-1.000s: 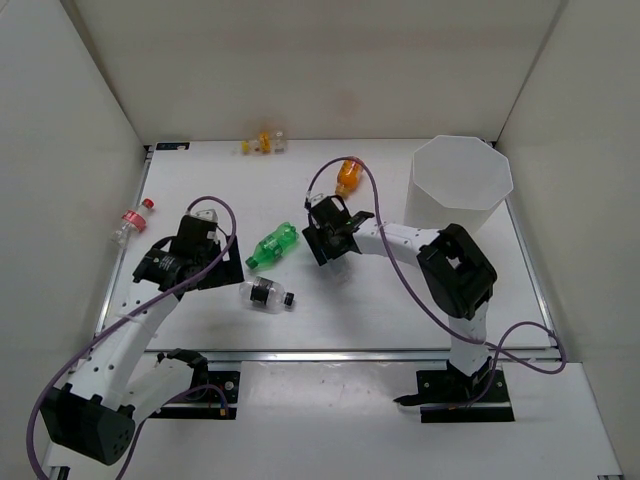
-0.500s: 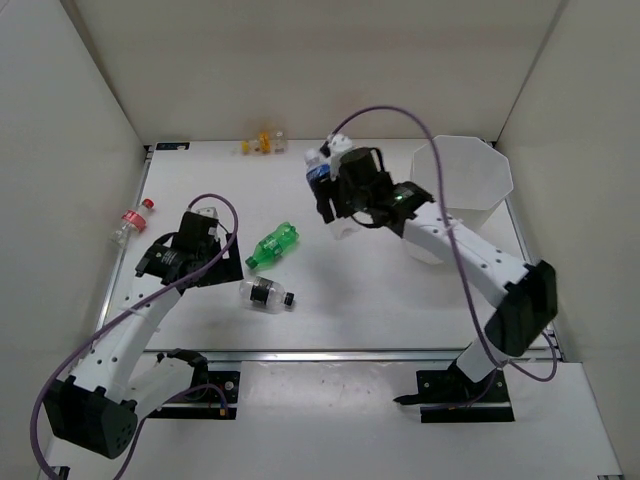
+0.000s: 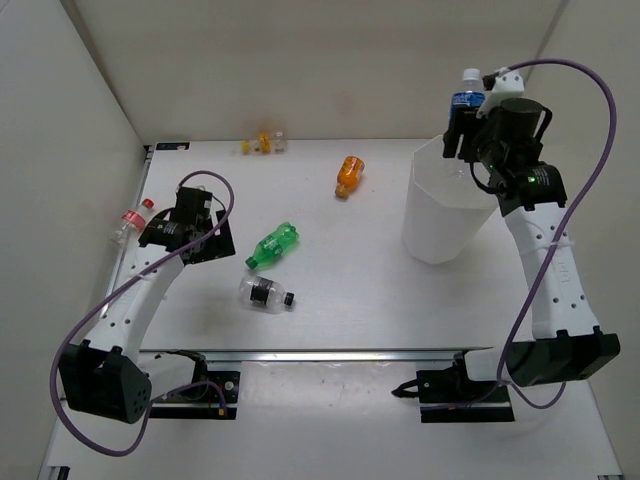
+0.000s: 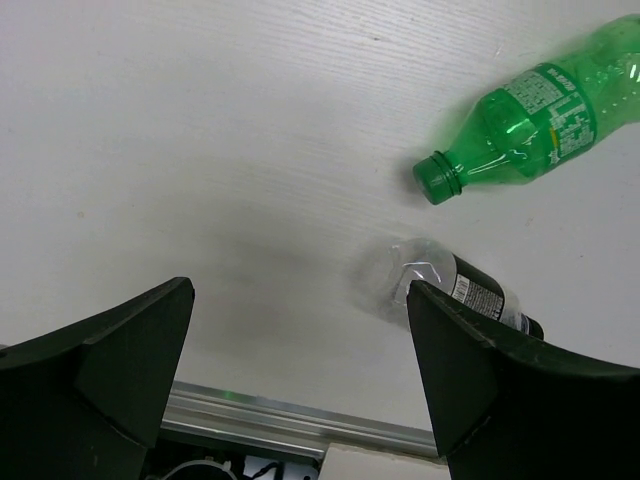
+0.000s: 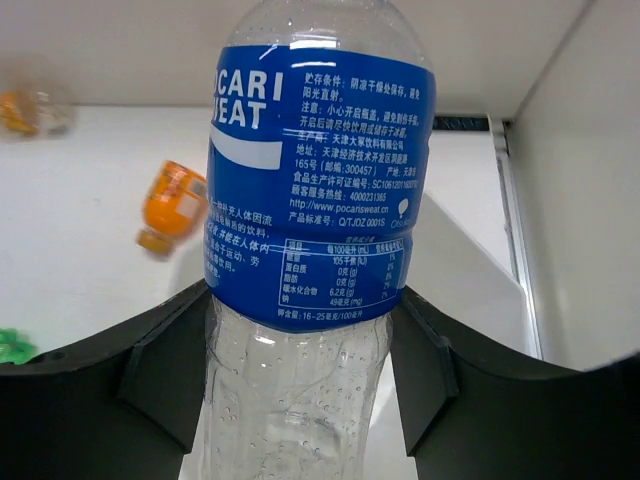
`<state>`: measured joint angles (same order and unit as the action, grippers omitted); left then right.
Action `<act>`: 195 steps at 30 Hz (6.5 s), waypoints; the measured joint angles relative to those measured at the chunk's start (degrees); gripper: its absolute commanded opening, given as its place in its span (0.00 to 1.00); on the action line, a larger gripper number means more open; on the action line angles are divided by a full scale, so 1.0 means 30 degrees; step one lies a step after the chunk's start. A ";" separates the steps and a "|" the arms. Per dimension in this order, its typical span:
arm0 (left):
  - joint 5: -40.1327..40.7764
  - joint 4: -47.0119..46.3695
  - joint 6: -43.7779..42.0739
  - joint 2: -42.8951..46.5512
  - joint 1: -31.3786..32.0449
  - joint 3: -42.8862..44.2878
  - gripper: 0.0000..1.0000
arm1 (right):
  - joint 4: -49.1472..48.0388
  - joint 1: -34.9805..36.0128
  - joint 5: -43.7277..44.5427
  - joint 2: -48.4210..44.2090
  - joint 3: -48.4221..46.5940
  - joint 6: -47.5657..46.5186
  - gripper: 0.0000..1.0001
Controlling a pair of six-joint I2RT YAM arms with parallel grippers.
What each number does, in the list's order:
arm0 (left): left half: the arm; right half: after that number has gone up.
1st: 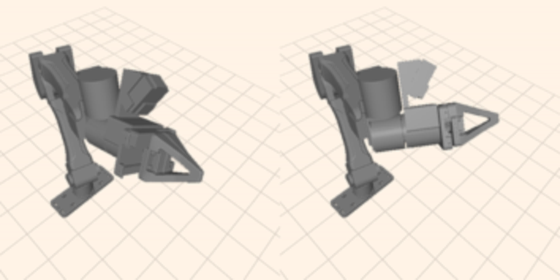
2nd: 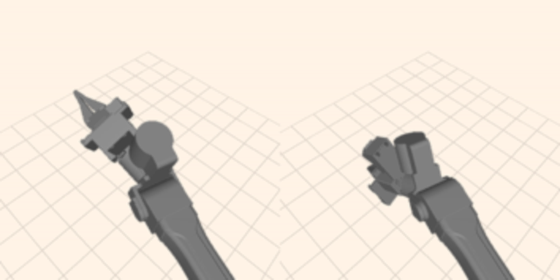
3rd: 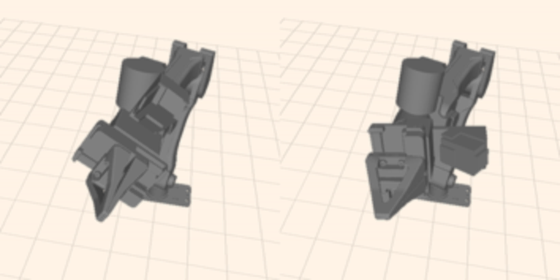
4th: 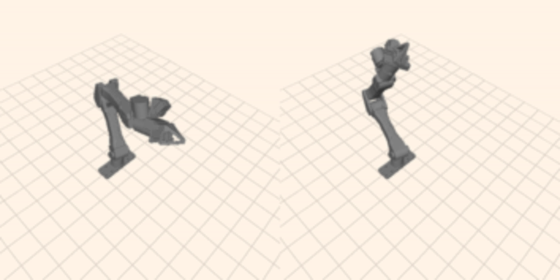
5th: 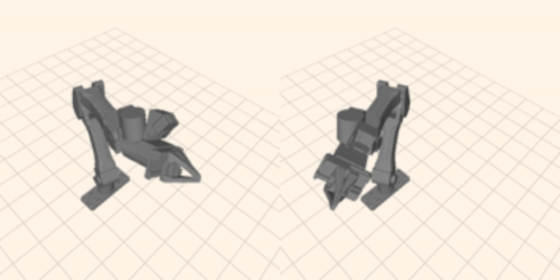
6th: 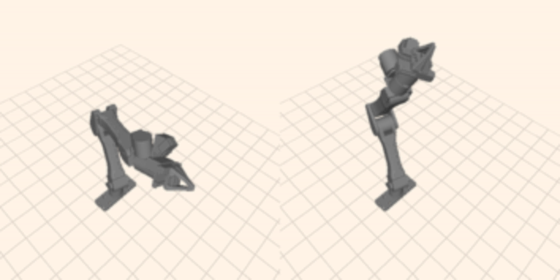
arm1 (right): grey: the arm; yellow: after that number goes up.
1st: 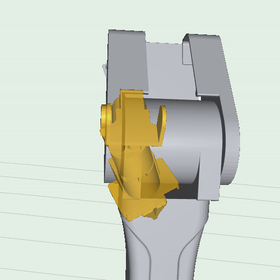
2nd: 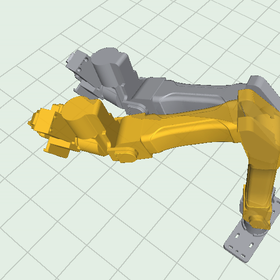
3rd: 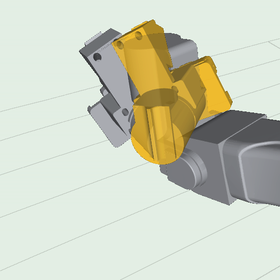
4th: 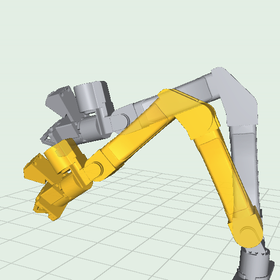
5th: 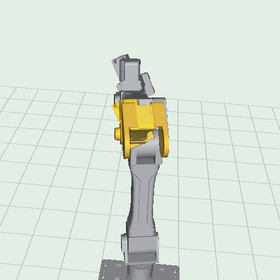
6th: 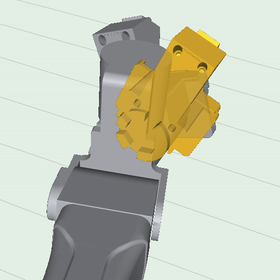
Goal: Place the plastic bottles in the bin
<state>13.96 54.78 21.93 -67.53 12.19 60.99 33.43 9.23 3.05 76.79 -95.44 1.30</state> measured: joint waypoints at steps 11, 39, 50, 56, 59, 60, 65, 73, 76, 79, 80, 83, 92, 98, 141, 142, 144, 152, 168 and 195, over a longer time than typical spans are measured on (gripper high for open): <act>0.0029 -0.0452 -0.0226 -0.1144 -0.1290 0.0627 0.99 | 0.0109 -0.3308 -0.1217 0.1093 0.2324 -0.0124 0.99; 0.0940 -0.4874 2.0779 -0.9122 -1.1737 0.3009 0.99 | 0.1916 -0.0299 -0.0423 0.2565 -0.1727 -0.1450 0.99; 0.3490 -0.4787 2.3248 -1.2145 -1.1650 0.5515 0.99 | 0.4860 0.0437 0.0299 0.5654 -0.4874 -0.1894 1.00; 0.4146 -0.4962 2.4553 -1.2305 -1.1781 0.6003 0.98 | 0.6171 0.0729 0.0860 0.6849 -0.6237 -0.1923 0.99; 0.4175 -0.4758 2.5390 -1.3165 -1.1795 0.6295 0.99 | 0.6550 0.0729 0.0809 0.7278 -0.6929 -0.1865 1.00; 0.4197 -0.4641 2.5551 -1.3668 -1.1810 0.6615 0.99 | 0.6615 0.0692 0.0780 0.7337 -0.7067 -0.1843 0.99; 0.4437 -0.4167 2.5849 -1.6079 -1.1817 0.8699 0.99 | 0.6870 0.0634 0.0597 0.7366 -0.7235 -0.1632 0.99; 0.4546 -0.4109 2.6199 -1.6954 -1.2050 0.9508 0.98 | 0.7125 0.0517 0.0291 0.7686 -0.7351 -0.1035 0.99; 0.4364 -0.3803 2.6185 -1.8105 -1.2174 1.0506 0.98 | 0.7140 0.0357 0.0131 0.7810 -0.7475 -0.0816 0.99; 0.3847 -0.3432 2.6134 -1.8848 -1.2203 1.1453 0.84 | 0.7155 0.0342 0.0146 0.7810 -0.7497 -0.0481 0.99; 0.3694 -0.3322 2.6126 -1.9030 -1.2196 1.1744 0.76 | 0.7147 0.0342 0.0189 0.7810 -0.7512 -0.0415 0.99; 0.3453 -0.3242 2.5959 -1.9431 -1.2116 1.2101 0.55 | 0.7147 0.0342 0.0168 0.7810 -0.7512 -0.0284 0.98; 0.2499 -0.6280 2.3321 -1.5329 -1.1380 0.6171 0.37 | 0.6739 0.1056 -0.0437 0.7708 -0.7329 -0.0896 0.98; 0.0306 -0.9041 1.7908 -1.1766 -0.7497 0.5158 0.27 | 0.6958 0.4335 -0.2229 0.8043 -0.7643 -0.3140 0.99; -0.3453 -1.1409 1.2276 -0.0838 0.5158 -0.0444 0.18 | -0.7519 0.9908 -1.2276 0.4881 0.7184 0.1486 0.55; -0.3519 -1.1497 1.2269 -0.0809 0.5187 -0.0539 0.18 | -0.7621 0.9872 -1.2743 0.4881 0.7249 0.1472 0.56; -0.3701 -1.1555 1.2189 -0.0831 0.5297 -0.0634 0.18 | -0.8058 0.9755 -1.3719 0.4881 0.7519 0.1457 0.54; -0.3832 -1.1810 1.1737 -0.0984 0.5712 -0.0787 0.35 | -0.8058 0.9595 -1.4783 0.4838 0.8204 0.0838 0.00; -0.5909 -0.8276 0.6900 0.1093 0.4357 0.2645 0.99 | -0.2433 0.5705 -0.8969 0.1698 0.5625 0.1923 0.00; -0.1086 -0.0415 0.1596 0.1348 0.0372 0.0743 0.99 | 0.2586 0.0066 -0.0401 0.1042 -0.1078 0.0175 0.99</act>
<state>10.70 53.54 26.72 -63.48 13.30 63.22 41.19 9.43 1.85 79.92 -98.67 1.83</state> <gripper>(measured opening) 0.982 0.992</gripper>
